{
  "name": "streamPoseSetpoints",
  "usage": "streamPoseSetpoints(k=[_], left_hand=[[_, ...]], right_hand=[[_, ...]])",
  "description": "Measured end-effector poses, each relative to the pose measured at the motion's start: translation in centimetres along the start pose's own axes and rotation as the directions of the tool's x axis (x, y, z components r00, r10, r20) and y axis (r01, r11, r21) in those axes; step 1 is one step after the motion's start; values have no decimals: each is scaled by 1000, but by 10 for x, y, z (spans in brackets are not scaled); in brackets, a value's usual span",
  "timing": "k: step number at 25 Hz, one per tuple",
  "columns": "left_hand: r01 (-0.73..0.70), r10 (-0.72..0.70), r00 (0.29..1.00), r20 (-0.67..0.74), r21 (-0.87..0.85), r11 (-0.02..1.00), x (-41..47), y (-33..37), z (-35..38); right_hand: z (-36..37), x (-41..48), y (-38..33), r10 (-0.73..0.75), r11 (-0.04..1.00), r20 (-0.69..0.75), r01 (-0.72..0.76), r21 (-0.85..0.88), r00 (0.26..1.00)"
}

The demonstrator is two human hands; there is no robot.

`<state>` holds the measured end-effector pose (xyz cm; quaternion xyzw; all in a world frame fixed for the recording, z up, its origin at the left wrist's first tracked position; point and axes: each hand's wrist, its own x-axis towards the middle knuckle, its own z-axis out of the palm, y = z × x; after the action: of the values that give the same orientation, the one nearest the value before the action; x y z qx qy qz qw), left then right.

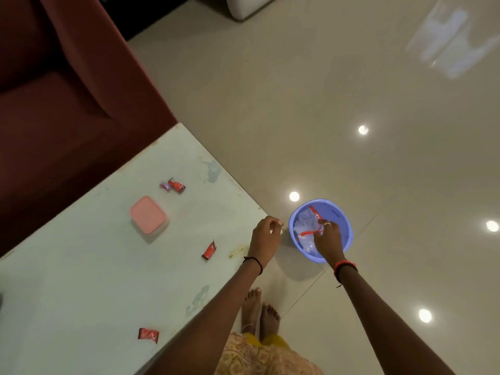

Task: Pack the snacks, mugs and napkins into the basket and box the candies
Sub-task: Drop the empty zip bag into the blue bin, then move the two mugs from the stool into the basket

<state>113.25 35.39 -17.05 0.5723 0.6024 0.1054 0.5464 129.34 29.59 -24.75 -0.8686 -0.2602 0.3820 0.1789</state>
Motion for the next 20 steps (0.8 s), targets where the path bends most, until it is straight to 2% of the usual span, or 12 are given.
streamPoseSetpoints(k=[6, 11, 14, 17, 20], left_hand=[[-5, -7, 973, -232, -49, 999, -70, 8, -75], [34, -101, 900, -425, -162, 986, -129, -6, -147], [68, -148, 827, -542, -165, 984, -172, -29, -184], [90, -236, 723, -650, -250, 964, -221, -57, -219], [100, -329, 645, -690, -351, 931, -272, -95, -249]], right_hand=[[2, -113, -90, -263, 964, 52, 265, -32, 963], [14, -191, -159, -431, 899, 158, 439, -15, 888], [29, -234, -189, -517, 842, 250, 540, -26, 819], [55, -279, -209, -574, 788, 329, 616, -28, 749], [90, -330, -218, -610, 738, 405, 674, -22, 681]])
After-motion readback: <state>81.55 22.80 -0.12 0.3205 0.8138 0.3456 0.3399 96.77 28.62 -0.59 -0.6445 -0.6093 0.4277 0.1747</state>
